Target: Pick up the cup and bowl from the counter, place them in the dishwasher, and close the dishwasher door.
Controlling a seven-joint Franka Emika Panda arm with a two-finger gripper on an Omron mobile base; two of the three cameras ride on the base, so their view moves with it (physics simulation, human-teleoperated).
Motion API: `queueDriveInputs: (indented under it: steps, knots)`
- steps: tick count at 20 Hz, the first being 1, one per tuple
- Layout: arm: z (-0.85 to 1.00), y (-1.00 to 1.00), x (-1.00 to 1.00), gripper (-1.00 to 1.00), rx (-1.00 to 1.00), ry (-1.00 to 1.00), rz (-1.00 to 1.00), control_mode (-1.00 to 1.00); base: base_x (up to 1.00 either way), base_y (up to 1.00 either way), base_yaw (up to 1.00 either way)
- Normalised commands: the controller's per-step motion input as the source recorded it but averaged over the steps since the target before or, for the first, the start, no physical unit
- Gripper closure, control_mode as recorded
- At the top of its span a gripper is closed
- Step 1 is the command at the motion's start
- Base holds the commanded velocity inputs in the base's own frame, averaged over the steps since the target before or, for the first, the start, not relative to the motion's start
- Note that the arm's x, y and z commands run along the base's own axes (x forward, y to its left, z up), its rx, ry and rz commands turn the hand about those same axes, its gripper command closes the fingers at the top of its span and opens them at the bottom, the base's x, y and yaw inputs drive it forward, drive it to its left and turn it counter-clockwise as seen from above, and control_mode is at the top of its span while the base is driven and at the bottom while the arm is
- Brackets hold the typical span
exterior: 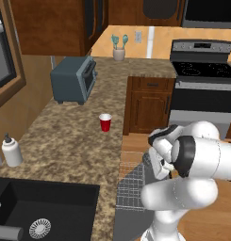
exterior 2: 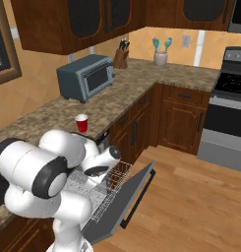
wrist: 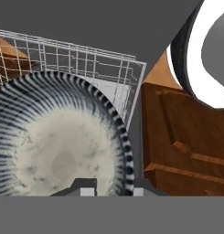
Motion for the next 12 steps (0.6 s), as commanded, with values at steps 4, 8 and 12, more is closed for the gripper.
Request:
queueDriveInputs:
  steps: [4,8,12]
  knots:
    - [-0.30,0.03,0.18,1.00,0.15,0.00,0.00,-1.00,0.00,0.00,0.00]
    - [-0.42,0.13,0.31,1.00,0.08,0.00,0.00,-1.00,0.00,0.00,0.00]
    - [-0.42,0.18,0.32,1.00,0.03,0.00,0.00,-1.00,0.00,0.00,0.00]
